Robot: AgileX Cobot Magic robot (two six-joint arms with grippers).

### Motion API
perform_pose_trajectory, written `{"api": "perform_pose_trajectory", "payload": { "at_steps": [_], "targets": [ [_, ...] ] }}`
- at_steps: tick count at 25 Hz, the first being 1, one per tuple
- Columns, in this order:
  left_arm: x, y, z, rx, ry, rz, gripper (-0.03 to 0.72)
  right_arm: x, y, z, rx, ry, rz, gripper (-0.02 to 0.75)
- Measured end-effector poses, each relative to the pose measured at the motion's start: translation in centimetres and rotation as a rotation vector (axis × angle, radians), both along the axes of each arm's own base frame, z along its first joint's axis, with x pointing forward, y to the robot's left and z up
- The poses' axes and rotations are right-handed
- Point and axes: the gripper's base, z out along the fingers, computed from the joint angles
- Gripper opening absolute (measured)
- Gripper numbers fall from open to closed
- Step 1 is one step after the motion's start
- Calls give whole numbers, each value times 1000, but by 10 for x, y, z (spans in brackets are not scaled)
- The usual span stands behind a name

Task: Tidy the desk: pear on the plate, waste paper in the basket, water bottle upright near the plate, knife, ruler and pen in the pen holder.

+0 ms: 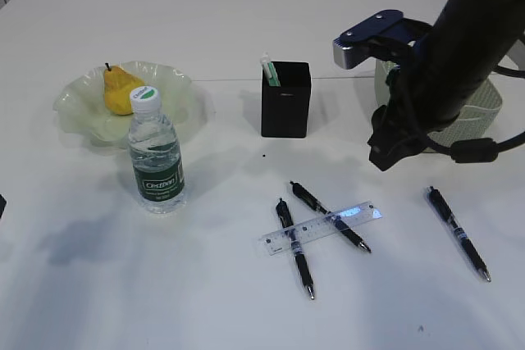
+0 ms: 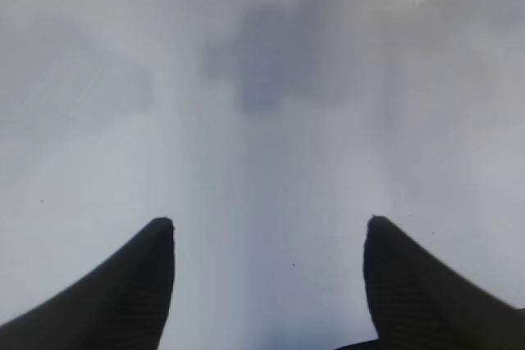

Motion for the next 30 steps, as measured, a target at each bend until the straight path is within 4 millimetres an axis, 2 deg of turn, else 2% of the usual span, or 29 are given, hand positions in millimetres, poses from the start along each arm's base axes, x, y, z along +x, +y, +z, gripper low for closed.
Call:
{"api": "perform_pose_trajectory", "payload": {
  "at_steps": [4, 8, 11, 14, 25, 30],
  "targets": [
    [0, 0, 0, 0, -2, 1, 510, 0, 11, -2, -49, -53, 254, 301],
    [1, 0, 0, 1, -15, 4, 510, 2, 14, -1, -110, -136, 527, 301],
    [2, 0, 1, 2, -28, 7, 510, 5, 15, -1, -145, -185, 662, 301],
    [3, 0, 1, 3, -34, 9, 510, 7, 18, -6, -138, -187, 733, 301],
    [4, 1, 1, 14, -49, 8, 510, 17, 29, -54, -106, -105, 980, 301],
    [5, 2, 1, 21, -58, 8, 510, 23, 35, -71, -67, -87, 1023, 301]
  ]
}}
